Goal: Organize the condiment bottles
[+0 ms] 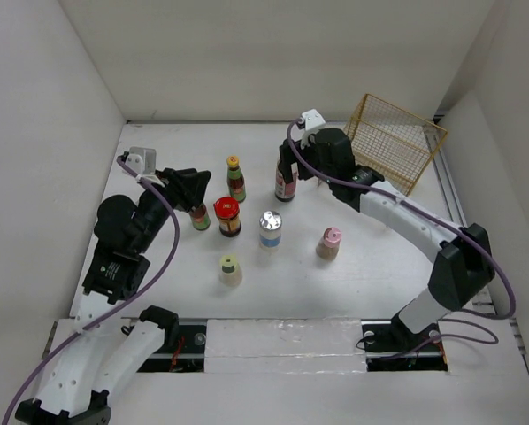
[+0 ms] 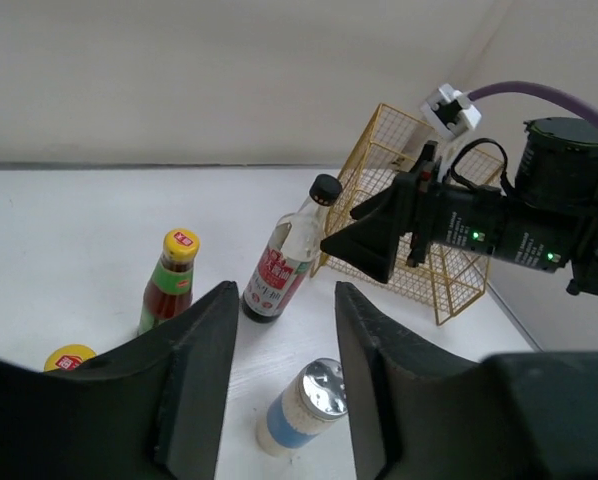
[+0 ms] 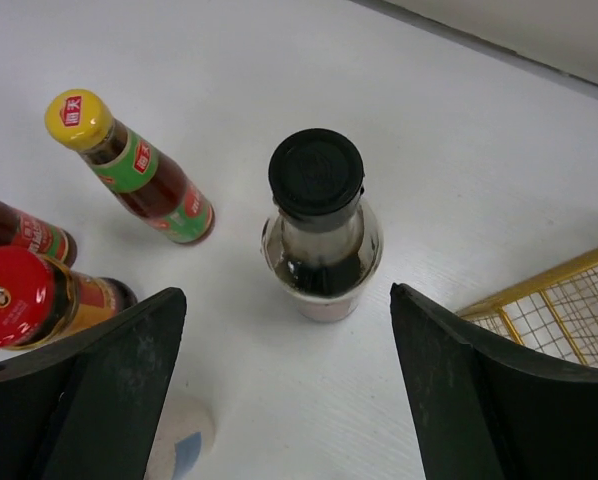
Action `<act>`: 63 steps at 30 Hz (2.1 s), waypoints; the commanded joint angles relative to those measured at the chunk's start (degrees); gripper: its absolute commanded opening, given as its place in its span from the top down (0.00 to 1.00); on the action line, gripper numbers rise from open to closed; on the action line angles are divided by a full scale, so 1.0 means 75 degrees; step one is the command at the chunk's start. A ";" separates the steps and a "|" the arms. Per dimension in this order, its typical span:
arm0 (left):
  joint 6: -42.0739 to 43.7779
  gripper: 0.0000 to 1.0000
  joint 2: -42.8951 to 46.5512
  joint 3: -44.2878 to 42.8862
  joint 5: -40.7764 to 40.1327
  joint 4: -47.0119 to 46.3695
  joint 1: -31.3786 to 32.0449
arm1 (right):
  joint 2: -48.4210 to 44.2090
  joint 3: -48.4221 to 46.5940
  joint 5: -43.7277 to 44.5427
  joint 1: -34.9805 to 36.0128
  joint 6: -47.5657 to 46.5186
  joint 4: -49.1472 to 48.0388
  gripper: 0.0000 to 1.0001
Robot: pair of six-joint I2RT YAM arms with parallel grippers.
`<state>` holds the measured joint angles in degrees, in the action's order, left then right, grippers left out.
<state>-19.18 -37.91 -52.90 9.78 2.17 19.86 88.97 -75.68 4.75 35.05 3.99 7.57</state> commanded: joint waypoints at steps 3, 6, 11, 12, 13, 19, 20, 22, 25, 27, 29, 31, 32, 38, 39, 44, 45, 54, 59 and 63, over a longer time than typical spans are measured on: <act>-0.0009 0.58 0.0016 -0.0223 0.0066 -0.0255 0.0024 | 0.0593 -0.0807 -0.0389 -0.0219 -0.0192 -0.1137 0.13; -0.0009 0.57 0.0016 -0.0154 0.0149 -0.0324 0.0024 | 0.0992 -0.1077 -0.0002 -0.0220 -0.0262 -0.1209 0.16; -0.0009 0.56 0.0016 -0.0153 0.0219 -0.0325 0.0024 | 0.1320 -0.1077 0.0186 -0.0290 -0.0414 -0.1923 0.22; -0.0009 0.56 0.0016 -0.0153 0.0219 -0.0325 0.0024 | 0.1402 -0.1077 0.0279 -0.0290 -0.0415 -0.1993 0.24; -0.0009 0.56 0.0016 -0.0153 0.0219 -0.0325 0.0024 | 0.1403 -0.1077 0.0280 -0.0290 -0.0415 -0.1994 0.27; -0.0079 0.56 0.0016 -0.0153 0.0219 -0.0325 0.0024 | 0.1649 -0.1159 0.0351 -0.0290 -0.0344 -0.2158 0.70; -0.0079 0.56 0.0016 -0.0153 0.0219 -0.0325 0.0024 | 0.1649 -0.1159 0.0269 -0.0290 -0.0344 -0.2239 0.77; -0.0079 0.55 0.0016 -0.0153 0.0219 -0.0325 0.0024 | 0.1464 -0.1159 0.0198 -0.0290 -0.0181 -0.2322 0.93; -0.0079 0.55 0.0016 -0.0153 0.0289 -0.0325 0.0024 | 0.1031 -0.1544 0.0047 -0.0371 -0.0005 -0.2404 1.00; -0.0079 0.55 0.0016 -0.0153 0.0290 -0.0325 0.0024 | 0.0725 -0.1838 -0.0118 -0.0465 0.0066 -0.2404 1.00; -0.0079 0.55 0.0016 -0.0153 0.0220 -0.0325 0.0024 | 0.0327 -0.2421 -0.0118 -0.0547 0.0136 -0.2241 1.00; -0.0079 0.55 0.0016 -0.0153 0.0219 -0.0325 0.0024 | 0.0255 -0.3008 -0.0036 -0.0757 0.0136 -0.1891 1.00; -0.0079 0.55 0.0097 -0.0153 0.0219 -0.0325 0.0024 | 0.0255 -0.3649 0.0033 -0.0852 0.0136 -0.1436 1.00; -0.0079 0.55 0.0167 -0.0083 0.0290 -0.0395 0.0024 | 0.0441 -0.4966 0.0128 -0.1788 0.0054 -0.0765 1.00; -0.0079 0.55 0.0168 -0.0083 0.0290 -0.0395 0.0024 | 0.0616 -0.5316 0.0128 -0.1918 0.0054 -0.0648 1.00; -0.0079 0.55 0.0098 -0.0083 0.0360 -0.0395 0.0024 | 0.1390 -0.6595 0.0128 -0.2726 0.0054 -0.0179 1.00; -0.0079 0.55 0.0098 -0.0083 0.0360 -0.0395 0.0024 | 0.1519 -0.6817 0.0128 -0.2971 0.0054 -0.0073 1.00; -0.0150 0.53 -0.0125 -0.0083 0.0501 -0.0466 0.0024 | 0.2282 -0.8191 -0.0013 -0.4028 0.0148 0.0338 1.00; -0.0150 0.53 -0.0125 -0.0083 0.0501 -0.0466 0.0024 | 0.2423 -0.8109 -0.0083 -0.4275 0.0230 0.0198 1.00; -0.0150 0.53 -0.0195 -0.0083 0.0501 -0.0466 0.0024 | 0.2586 -0.8109 -0.0013 -0.4357 0.0230 0.0116 1.00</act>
<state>-20.01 -39.42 -52.90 12.51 1.93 19.86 111.26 -131.98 5.04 2.28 4.51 18.09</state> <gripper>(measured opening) 0.462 0.423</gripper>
